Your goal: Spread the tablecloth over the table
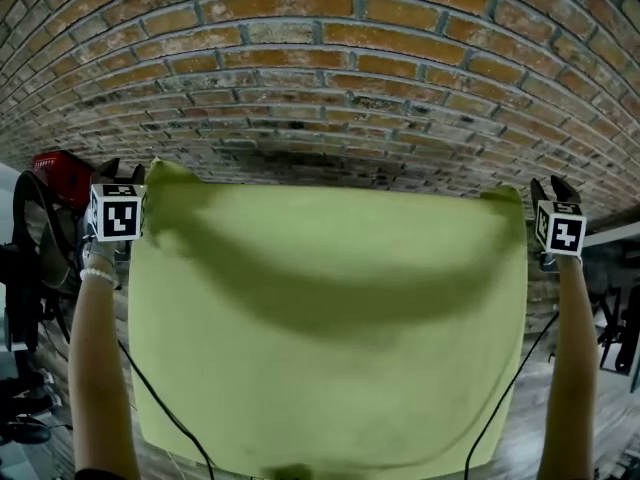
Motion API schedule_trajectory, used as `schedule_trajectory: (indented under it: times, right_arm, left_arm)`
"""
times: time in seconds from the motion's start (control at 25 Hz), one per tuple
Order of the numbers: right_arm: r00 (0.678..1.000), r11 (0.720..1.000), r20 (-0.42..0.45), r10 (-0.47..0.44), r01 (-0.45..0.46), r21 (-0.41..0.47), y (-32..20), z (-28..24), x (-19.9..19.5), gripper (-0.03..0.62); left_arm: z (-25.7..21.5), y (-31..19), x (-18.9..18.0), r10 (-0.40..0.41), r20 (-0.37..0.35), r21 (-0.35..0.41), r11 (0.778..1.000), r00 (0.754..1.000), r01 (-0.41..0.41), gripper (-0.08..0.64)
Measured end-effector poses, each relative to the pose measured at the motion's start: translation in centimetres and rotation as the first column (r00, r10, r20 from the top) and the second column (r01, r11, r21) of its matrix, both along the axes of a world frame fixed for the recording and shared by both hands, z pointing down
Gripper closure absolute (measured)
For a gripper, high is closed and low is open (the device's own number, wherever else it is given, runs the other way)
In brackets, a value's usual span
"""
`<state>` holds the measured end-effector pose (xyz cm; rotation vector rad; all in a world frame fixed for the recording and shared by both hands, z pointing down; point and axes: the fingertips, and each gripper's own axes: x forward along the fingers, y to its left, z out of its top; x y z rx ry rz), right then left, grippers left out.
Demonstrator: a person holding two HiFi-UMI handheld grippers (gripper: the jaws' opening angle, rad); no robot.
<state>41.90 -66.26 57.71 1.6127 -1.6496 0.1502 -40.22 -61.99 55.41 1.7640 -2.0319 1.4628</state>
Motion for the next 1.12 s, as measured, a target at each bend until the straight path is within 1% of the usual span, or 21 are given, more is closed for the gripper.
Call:
schedule_trajectory:
  times: [0.04, 0.08, 0.16, 0.2, 0.32, 0.36, 0.4, 0.52, 0.6, 0.72, 0.88, 0.96, 1.0, 1.04, 1.12]
  right_arm:
    - [0.999, 0.999, 0.031, 0.027, -0.028, 0.045, 0.6, -1.0, 0.0, 0.398]
    - [0.998, 0.995, 0.051, 0.047, -0.051, 0.085, 1.2, -2.0, 0.0, 0.438]
    - [0.996, 0.987, 0.065, 0.064, -0.073, 0.144, 2.7, -3.7, -0.5, 0.528]
    - [0.996, 0.984, 0.068, 0.059, -0.069, 0.162, 3.5, -4.4, -0.9, 0.541]
    - [0.995, 0.978, 0.096, 0.028, -0.047, 0.205, 6.3, -6.6, -2.9, 0.549]
    - [0.994, 0.975, 0.110, 0.020, -0.043, 0.218, 7.4, -7.3, -3.5, 0.549]
    - [0.993, 0.973, 0.121, 0.013, -0.041, 0.228, 8.5, -8.1, -4.2, 0.551]
    - [0.987, 0.967, 0.162, -0.001, -0.040, 0.253, 12.6, -10.6, -6.2, 0.552]
    - [0.979, 0.962, 0.202, -0.023, -0.033, 0.270, 15.5, -12.5, -7.7, 0.554]
    - [0.967, 0.955, 0.241, -0.081, 0.006, 0.297, 19.7, -15.7, -10.8, 0.554]
    - [0.955, 0.930, 0.267, -0.132, 0.026, 0.367, 24.6, -21.2, -13.5, 0.554]
    - [0.946, 0.917, 0.281, -0.160, 0.037, 0.396, 26.4, -23.8, -14.7, 0.554]
    - [0.941, 0.912, 0.291, -0.175, 0.043, 0.409, 27.3, -24.9, -15.4, 0.554]
    - [0.936, 0.906, 0.297, -0.189, 0.050, 0.421, 28.3, -25.8, -16.0, 0.554]
    - [0.933, 0.893, 0.283, -0.222, 0.077, 0.444, 30.7, -27.4, -17.3, 0.554]
  left_arm:
    - [-0.5, 0.4, 0.1, -0.006, -0.020, 0.019, 1.000, 1.000, 0.006, 0.370]
    - [-1.1, 0.9, 0.1, -0.008, -0.028, 0.037, 0.999, 1.000, 0.009, 0.415]
    - [-2.7, 1.9, 0.2, 0.003, -0.039, 0.082, 0.997, 0.999, 0.001, 0.521]
    - [-3.6, 2.4, 0.6, 0.016, -0.062, 0.111, 0.994, 0.998, -0.009, 0.541]
    - [-6.5, 4.4, 2.4, 0.077, -0.182, 0.208, 0.977, 0.980, -0.038, 0.545]
    - [-7.6, 5.1, 3.0, 0.101, -0.209, 0.236, 0.970, 0.973, -0.050, 0.545]
    - [-8.6, 5.9, 3.6, 0.126, -0.221, 0.257, 0.964, 0.967, -0.066, 0.546]
    - [-11.9, 8.4, 5.2, 0.204, -0.221, 0.307, 0.943, 0.954, -0.130, 0.546]
    - [-14.5, 10.6, 6.1, 0.244, -0.261, 0.358, 0.923, 0.934, -0.141, 0.546]
    - [-18.1, 14.5, 7.3, 0.302, -0.338, 0.423, 0.895, 0.891, -0.142, 0.546]
    - [-22.2, 18.6, 9.6, 0.398, -0.376, 0.476, 0.858, 0.836, -0.195, 0.546]
    - [-23.9, 21.0, 10.6, 0.425, -0.410, 0.491, 0.848, 0.807, -0.198, 0.546]
    - [-24.7, 22.3, 11.1, 0.436, -0.419, 0.499, 0.843, 0.796, -0.199, 0.546]
    - [-25.4, 23.5, 11.6, 0.449, -0.415, 0.510, 0.835, 0.792, -0.206, 0.546]
    - [-27.1, 25.7, 12.9, 0.485, -0.380, 0.540, 0.808, 0.788, -0.237, 0.546]
